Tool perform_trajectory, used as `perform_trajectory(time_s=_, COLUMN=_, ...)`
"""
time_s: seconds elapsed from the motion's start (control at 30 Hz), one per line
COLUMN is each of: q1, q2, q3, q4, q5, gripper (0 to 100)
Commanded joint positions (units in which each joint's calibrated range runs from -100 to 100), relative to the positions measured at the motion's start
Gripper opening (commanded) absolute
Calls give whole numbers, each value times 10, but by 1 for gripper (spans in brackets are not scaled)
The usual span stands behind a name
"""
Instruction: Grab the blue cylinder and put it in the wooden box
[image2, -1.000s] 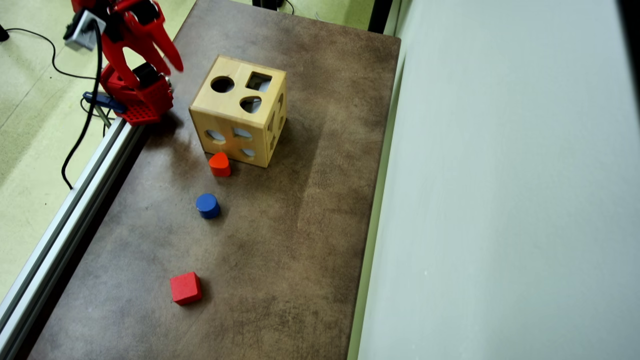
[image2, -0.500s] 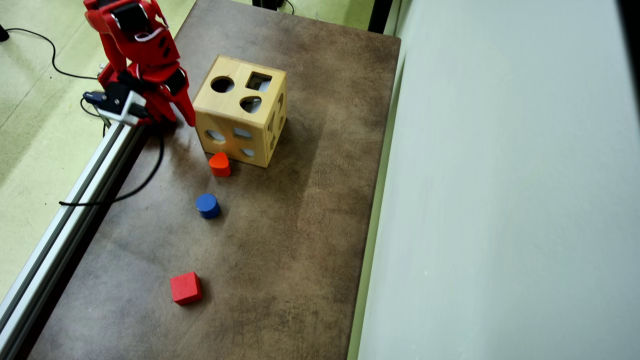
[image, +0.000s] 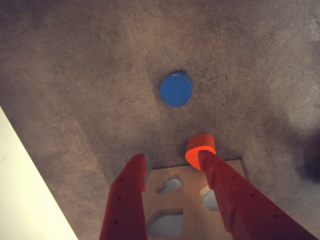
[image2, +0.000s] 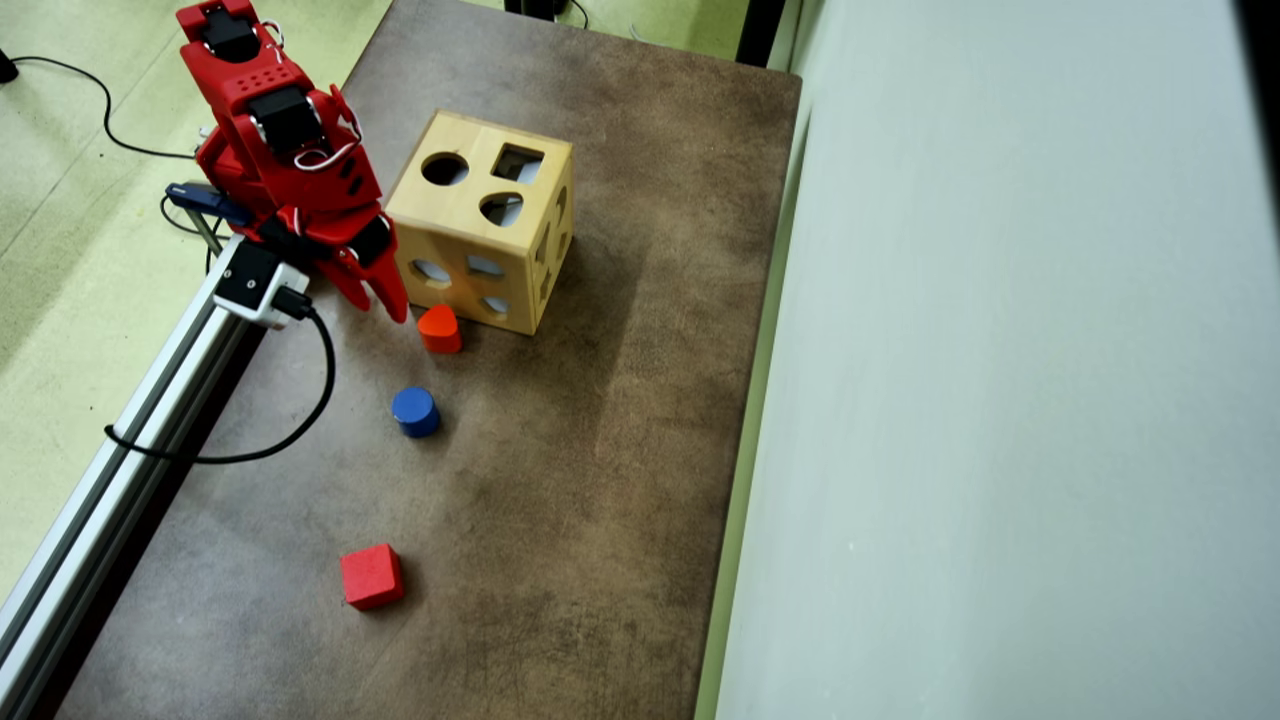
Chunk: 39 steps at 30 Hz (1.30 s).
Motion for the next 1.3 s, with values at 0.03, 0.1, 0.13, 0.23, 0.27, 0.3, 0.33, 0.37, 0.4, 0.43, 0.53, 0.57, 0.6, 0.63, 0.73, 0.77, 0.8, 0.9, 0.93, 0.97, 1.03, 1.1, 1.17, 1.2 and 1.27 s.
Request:
perform_trajectory(time_s=0.03, q1=1, q2=34, q3=-8, q4=-8, q5=-1, gripper=18)
perform_trajectory(time_s=0.1, q1=2, q2=57, q3=-11, q4=-8, q5=2, gripper=18)
perform_trajectory(time_s=0.13, q1=2, q2=65, q3=-13, q4=-8, q5=2, gripper=19)
perform_trajectory(time_s=0.23, q1=2, q2=74, q3=-13, q4=-8, q5=3, gripper=22)
perform_trajectory(time_s=0.27, q1=2, q2=74, q3=-9, q4=-8, q5=3, gripper=24)
perform_trajectory(time_s=0.3, q1=2, q2=75, q3=-8, q4=-8, q5=3, gripper=25)
perform_trajectory(time_s=0.33, q1=2, q2=79, q3=-7, q4=-8, q5=3, gripper=26)
perform_trajectory(time_s=0.37, q1=2, q2=88, q3=-7, q4=-9, q5=3, gripper=27)
perform_trajectory(time_s=0.4, q1=2, q2=100, q3=-7, q4=-9, q5=3, gripper=28)
perform_trajectory(time_s=0.43, q1=2, q2=113, q3=-8, q4=-9, q5=3, gripper=28)
perform_trajectory(time_s=0.53, q1=7, q2=153, q3=-11, q4=-28, q5=3, gripper=28)
perform_trajectory(time_s=0.57, q1=11, q2=163, q3=-11, q4=-38, q5=3, gripper=28)
perform_trajectory(time_s=0.6, q1=16, q2=172, q3=-9, q4=-48, q5=3, gripper=28)
perform_trajectory(time_s=0.63, q1=17, q2=180, q3=-8, q4=-58, q5=3, gripper=28)
perform_trajectory(time_s=0.73, q1=24, q2=208, q3=-10, q4=-78, q5=3, gripper=28)
perform_trajectory(time_s=0.77, q1=26, q2=214, q3=-12, q4=-82, q5=3, gripper=28)
perform_trajectory(time_s=0.8, q1=27, q2=221, q3=-12, q4=-87, q5=4, gripper=28)
perform_trajectory(time_s=0.9, q1=27, q2=241, q3=-8, q4=-96, q5=4, gripper=28)
perform_trajectory(time_s=0.93, q1=27, q2=248, q3=-8, q4=-98, q5=4, gripper=28)
perform_trajectory(time_s=0.97, q1=26, q2=255, q3=-10, q4=-101, q5=4, gripper=28)
perform_trajectory(time_s=1.03, q1=24, q2=267, q3=-11, q4=-107, q5=4, gripper=28)
perform_trajectory(time_s=1.1, q1=24, q2=281, q3=-8, q4=-117, q5=4, gripper=28)
perform_trajectory(time_s=1.17, q1=22, q2=293, q3=-8, q4=-128, q5=4, gripper=28)
perform_trajectory(time_s=1.2, q1=20, q2=296, q3=-8, q4=-133, q5=4, gripper=28)
perform_trajectory(time_s=1.27, q1=19, q2=297, q3=-8, q4=-137, q5=4, gripper=28)
